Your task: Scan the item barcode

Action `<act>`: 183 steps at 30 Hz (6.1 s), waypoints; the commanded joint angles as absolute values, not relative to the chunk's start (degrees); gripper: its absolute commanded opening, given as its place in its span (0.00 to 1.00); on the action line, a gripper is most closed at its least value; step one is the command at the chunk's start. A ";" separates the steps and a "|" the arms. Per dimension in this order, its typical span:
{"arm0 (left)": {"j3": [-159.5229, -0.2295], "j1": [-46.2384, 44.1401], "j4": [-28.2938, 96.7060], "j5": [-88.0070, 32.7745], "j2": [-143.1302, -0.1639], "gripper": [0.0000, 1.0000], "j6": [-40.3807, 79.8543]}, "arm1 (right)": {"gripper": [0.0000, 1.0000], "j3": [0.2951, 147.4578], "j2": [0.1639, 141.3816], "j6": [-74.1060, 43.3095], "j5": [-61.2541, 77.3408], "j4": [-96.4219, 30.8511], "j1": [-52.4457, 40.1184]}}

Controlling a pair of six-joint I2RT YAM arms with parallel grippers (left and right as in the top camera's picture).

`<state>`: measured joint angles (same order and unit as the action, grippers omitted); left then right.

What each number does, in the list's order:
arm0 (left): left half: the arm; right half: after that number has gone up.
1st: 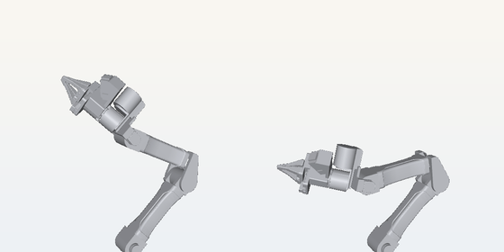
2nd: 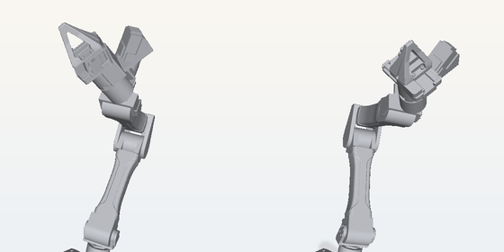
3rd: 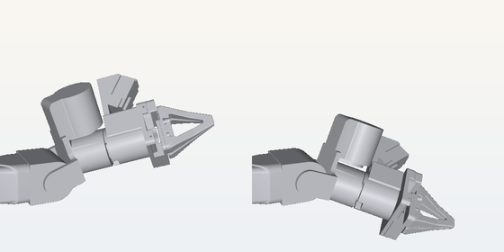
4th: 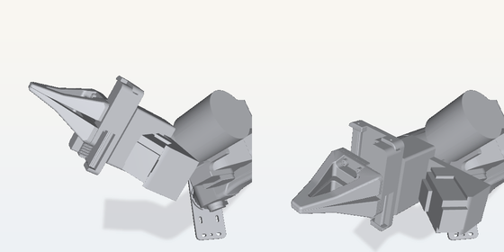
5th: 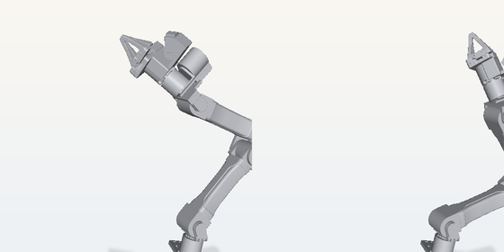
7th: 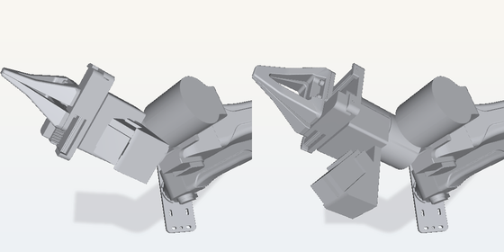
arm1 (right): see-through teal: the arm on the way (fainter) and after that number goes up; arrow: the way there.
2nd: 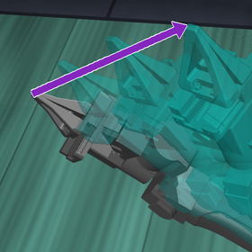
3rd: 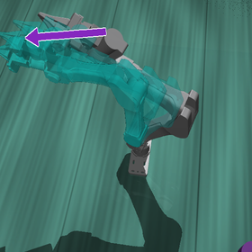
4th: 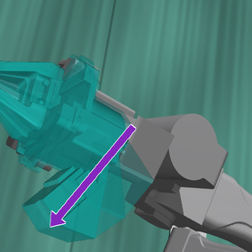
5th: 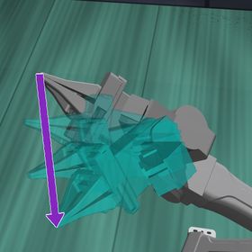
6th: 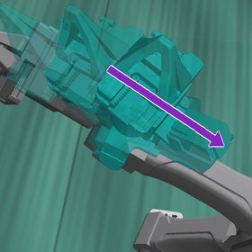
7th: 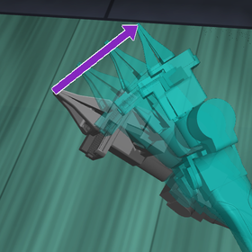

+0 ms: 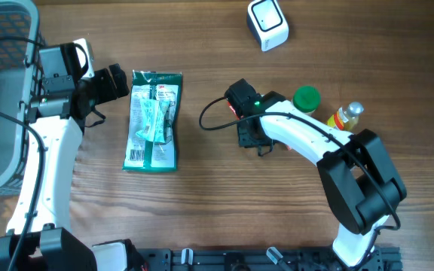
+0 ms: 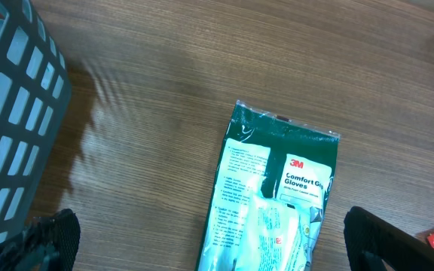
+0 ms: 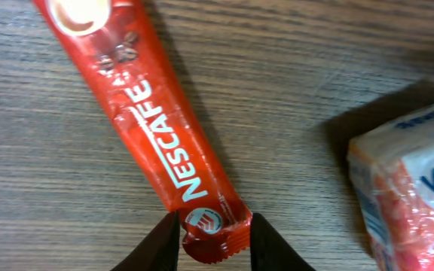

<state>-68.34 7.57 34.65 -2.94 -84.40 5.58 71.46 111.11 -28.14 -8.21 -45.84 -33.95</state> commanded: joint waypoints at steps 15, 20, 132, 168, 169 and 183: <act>-69.12 7.79 34.52 -3.40 -83.57 1.00 4.71 | 0.51 76.31 111.98 -25.50 -8.12 -50.41 -33.65; -69.12 7.79 34.52 -3.40 -83.57 1.00 4.71 | 0.52 76.03 112.09 -25.43 -8.03 -51.62 -31.57; -69.06 2.48 37.65 -47.77 -83.79 1.00 16.99 | 0.04 66.04 89.01 -13.96 43.66 -34.37 -28.91; -69.06 -10.46 24.73 -52.66 -83.79 0.41 23.18 | 0.08 66.04 89.03 -31.75 53.08 -12.43 -29.98; -69.06 -10.92 24.56 -51.70 -83.79 0.40 23.20 | 0.08 66.04 89.03 -32.45 53.06 -11.57 -30.44; -69.06 -11.62 24.56 -47.13 -83.79 0.04 22.26 | 0.12 66.04 89.03 -30.52 52.64 -10.31 -31.14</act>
<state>-68.64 -11.22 24.84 -47.97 -84.38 23.22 65.52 89.08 -32.71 51.44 -10.41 -30.79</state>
